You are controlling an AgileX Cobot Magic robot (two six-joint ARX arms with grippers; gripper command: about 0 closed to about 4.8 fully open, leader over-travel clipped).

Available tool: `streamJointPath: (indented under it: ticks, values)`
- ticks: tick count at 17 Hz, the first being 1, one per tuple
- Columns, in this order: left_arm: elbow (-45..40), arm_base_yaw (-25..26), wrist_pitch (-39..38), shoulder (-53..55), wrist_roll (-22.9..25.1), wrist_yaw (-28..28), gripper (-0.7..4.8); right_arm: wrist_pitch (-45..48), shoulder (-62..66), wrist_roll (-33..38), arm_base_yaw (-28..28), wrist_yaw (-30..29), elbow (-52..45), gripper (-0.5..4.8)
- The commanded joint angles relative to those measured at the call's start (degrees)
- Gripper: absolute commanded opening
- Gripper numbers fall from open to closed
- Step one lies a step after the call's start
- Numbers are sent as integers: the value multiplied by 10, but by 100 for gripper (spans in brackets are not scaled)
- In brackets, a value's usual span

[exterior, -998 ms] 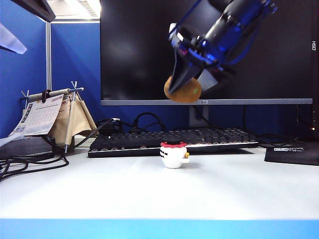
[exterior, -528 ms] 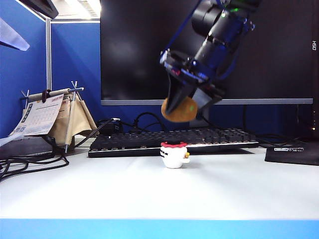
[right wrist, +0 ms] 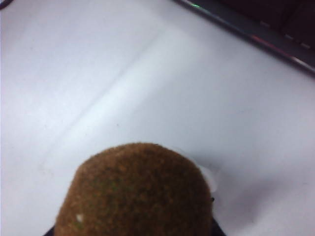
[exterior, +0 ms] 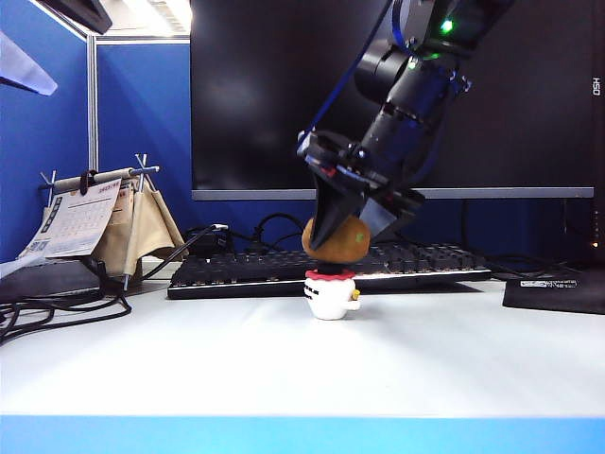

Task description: Place the kiwi on top of the doll with a flat head.

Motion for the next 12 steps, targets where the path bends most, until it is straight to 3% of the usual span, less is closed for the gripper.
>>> streamJointPath:
  ticks: [1, 12]
  values:
    - [2, 0, -1, -1, 2, 0, 436, 7, 7, -2, 1, 1, 3, 219]
    - [2, 0, -5, -1, 2, -2, 436, -3, 7, -2, 1, -6, 10, 243]
